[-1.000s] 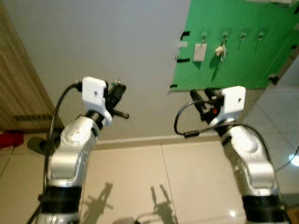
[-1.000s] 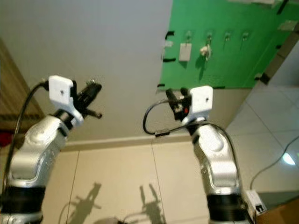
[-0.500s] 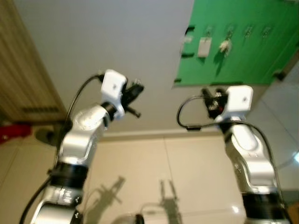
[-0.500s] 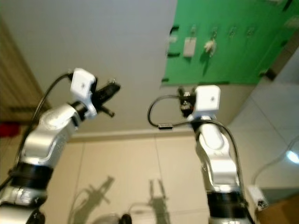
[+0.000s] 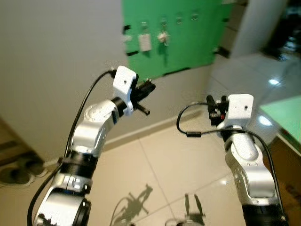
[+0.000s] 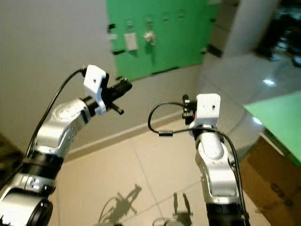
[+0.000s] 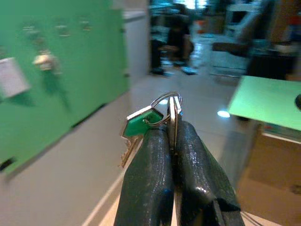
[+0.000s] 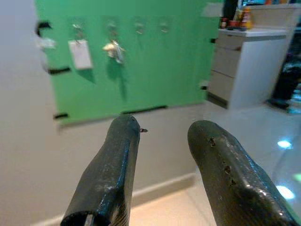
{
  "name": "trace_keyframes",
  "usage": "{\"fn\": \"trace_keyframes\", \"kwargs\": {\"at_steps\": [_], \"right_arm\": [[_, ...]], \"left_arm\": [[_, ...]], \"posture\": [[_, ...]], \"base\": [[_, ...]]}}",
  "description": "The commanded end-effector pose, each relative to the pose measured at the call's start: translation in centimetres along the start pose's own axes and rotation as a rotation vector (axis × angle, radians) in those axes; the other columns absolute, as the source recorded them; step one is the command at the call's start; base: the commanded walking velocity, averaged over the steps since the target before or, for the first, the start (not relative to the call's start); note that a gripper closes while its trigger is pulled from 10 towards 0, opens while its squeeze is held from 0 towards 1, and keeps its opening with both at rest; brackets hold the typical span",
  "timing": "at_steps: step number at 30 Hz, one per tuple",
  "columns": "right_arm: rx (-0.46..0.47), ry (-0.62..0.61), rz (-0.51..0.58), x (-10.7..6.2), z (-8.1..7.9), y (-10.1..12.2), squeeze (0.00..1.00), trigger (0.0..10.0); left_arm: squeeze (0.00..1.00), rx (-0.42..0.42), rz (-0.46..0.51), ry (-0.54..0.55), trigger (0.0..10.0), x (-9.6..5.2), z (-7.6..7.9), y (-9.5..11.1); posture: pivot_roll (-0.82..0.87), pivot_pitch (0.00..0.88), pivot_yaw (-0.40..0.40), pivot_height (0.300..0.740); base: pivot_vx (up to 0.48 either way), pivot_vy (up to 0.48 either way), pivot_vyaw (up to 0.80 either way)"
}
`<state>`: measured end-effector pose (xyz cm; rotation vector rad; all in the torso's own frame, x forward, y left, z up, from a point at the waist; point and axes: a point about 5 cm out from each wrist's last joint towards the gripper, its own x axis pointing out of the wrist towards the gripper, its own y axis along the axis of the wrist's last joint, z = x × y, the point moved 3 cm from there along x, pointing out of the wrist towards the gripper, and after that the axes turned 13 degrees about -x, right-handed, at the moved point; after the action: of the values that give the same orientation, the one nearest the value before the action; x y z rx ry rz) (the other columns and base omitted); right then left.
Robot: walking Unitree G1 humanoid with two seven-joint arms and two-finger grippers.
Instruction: Hang keys on a hook
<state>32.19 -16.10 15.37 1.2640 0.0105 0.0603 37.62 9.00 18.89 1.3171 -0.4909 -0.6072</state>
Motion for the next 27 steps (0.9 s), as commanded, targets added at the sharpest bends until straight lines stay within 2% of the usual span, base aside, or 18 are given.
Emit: {"fn": "trace_keyframes", "kwargs": {"at_steps": [1, 3, 6, 7, 9, 10, 14, 15, 16, 19, 24, 27], "right_arm": [[0.0, 0.042, 0.043, 0.3, -0.1, 1.6, 0.0, 10.0], [-0.013, 0.091, 0.064, 0.4, 0.3, 2.4, 0.0, 10.0], [-0.045, 0.18, 0.099, 0.7, 0.8, 3.8, 0.0, 10.0], [-0.045, 0.18, 0.099, 0.7, 0.8, 3.8, 0.0, 10.0], [-0.043, 0.23, 0.113, 0.9, 0.7, 4.4, 0.0, 10.0], [-0.043, 0.23, 0.113, 0.9, 0.7, 4.4, 0.0, 10.0], [-0.029, 0.349, 0.13, 0.7, -0.1, 5.2, 0.0, 10.0], [-0.029, 0.349, 0.13, 0.7, -0.1, 5.2, 0.0, 10.0], [-0.008, 0.454, 0.148, 0.3, -1.0, 5.7, 0.0, 10.0], [-0.004, 0.554, 0.169, -0.2, -1.8, 6.4, 0.0, 10.0], [-0.015, 0.66, 0.231, -0.2, -1.7, 8.6, 0.0, 10.0], [-0.024, 0.689, 0.245, -0.2, -1.9, 9.1, 0.0, 10.0]], "left_arm": [[0.0, -0.003, 0.023, -0.01, 10.0, -0.4, -0.8, 1.3], [0.0, -0.042, 0.013, -0.068, 10.0, -0.6, -0.8, 1.7], [0.0, -0.085, -0.031, -0.214, 10.0, -1.3, -0.1, 1.8], [0.0, -0.085, -0.031, -0.214, 10.0, -1.3, -0.1, 1.8], [0.0, -0.095, -0.061, -0.334, 10.0, -1.8, 0.8, 2.0], [0.0, -0.095, -0.061, -0.334, 10.0, -1.8, 0.8, 2.0], [0.0, -0.135, -0.099, -0.477, 10.0, -2.7, 1.8, 2.3], [0.0, -0.135, -0.099, -0.477, 10.0, -2.7, 1.8, 2.3], [0.0, -0.126, -0.125, -0.519, 10.0, -3.0, 2.1, 2.1], [0.0, -0.123, -0.134, -0.539, 10.0, -3.0, 2.3, 2.1], [0.0, -0.136, -0.14, -0.576, 10.0, -2.8, 2.7, 2.3], [0.0, -0.143, -0.148, -0.586, 10.0, -2.7, 2.9, 2.2]], "posture": [[-0.04, 0.006, 0.07, 0.74], [-0.03, 0.011, 0.062, 0.74], [-0.03, 0.014, 0.051, 0.74], [-0.03, 0.014, 0.051, 0.74], [-0.03, 0.012, 0.049, 0.74], [-0.03, 0.012, 0.049, 0.74], [-0.02, 0.007, 0.041, 0.74], [-0.02, 0.007, 0.041, 0.74], [-0.03, 0.005, 0.04, 0.74], [-0.03, 0.0, 0.037, 0.74], [-0.04, 0.0, 0.031, 0.74], [-0.04, 0.0, 0.028, 0.74]], "base": [[0.0, 0.0, 0.0], [0.0, 0.0, 0.0], [0.0, 0.0, 0.0], [0.0, 0.0, 0.0], [0.0, 0.0, 0.0], [0.0, 0.0, 0.0], [0.0, 0.0, 0.0], [0.0, 0.0, 0.0], [0.0, 0.0, 0.0], [0.0, 0.0, 0.0], [0.0, 0.0, 0.0], [0.0, 0.0, 0.0]]}}
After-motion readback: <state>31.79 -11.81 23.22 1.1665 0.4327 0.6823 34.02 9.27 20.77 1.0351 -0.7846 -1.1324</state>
